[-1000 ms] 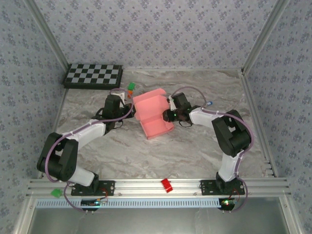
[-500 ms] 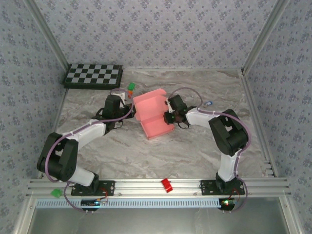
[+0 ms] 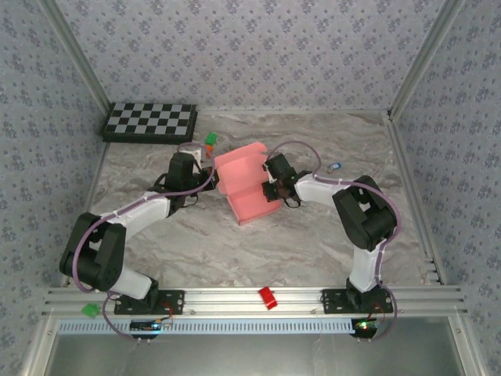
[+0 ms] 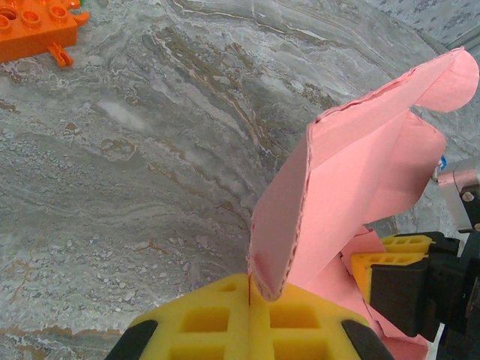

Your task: Fold the paper box

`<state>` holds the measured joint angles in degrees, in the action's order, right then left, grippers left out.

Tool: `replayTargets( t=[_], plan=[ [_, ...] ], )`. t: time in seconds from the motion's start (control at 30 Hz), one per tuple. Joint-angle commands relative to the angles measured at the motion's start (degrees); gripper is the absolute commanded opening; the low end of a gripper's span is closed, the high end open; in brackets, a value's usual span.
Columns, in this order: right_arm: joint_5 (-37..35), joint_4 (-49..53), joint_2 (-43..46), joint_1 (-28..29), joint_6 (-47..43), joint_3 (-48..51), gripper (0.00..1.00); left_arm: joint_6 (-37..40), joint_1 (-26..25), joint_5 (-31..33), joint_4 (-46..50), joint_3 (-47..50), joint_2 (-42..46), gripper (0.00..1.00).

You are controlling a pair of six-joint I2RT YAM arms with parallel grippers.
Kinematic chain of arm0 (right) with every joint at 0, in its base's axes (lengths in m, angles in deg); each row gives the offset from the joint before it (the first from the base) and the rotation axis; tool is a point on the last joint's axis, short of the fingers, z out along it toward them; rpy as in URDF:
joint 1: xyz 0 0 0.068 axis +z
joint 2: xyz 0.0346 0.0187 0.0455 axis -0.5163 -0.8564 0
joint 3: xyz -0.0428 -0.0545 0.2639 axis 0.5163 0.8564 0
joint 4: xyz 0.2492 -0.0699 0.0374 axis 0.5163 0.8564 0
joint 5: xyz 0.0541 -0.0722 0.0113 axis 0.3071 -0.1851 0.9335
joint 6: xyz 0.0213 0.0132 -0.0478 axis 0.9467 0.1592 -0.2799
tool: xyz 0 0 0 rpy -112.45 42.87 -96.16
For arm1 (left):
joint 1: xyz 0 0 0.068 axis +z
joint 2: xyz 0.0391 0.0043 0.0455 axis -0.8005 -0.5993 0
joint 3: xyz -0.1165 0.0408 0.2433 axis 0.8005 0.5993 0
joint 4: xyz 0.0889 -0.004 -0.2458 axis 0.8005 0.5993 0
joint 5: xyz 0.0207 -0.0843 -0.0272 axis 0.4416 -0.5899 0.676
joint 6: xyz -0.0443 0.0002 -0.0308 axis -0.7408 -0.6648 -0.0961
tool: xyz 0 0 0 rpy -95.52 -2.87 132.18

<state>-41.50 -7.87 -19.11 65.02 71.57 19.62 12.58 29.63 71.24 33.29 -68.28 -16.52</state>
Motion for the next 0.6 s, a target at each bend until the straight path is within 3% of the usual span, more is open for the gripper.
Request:
replayTargets(
  t=[0.0,0.57],
  plan=[
    [-3.9,3.4,-1.5,0.5,-0.7,-1.3,0.16,0.6,-0.2,-0.6,0.5,-1.8,-0.2,0.00],
    [-10.5,7.6,-3.5,2.5,-0.6,-2.7,0.10,0.7,-0.1,-0.9,0.6,-2.2,-0.6,0.00]
  ],
)
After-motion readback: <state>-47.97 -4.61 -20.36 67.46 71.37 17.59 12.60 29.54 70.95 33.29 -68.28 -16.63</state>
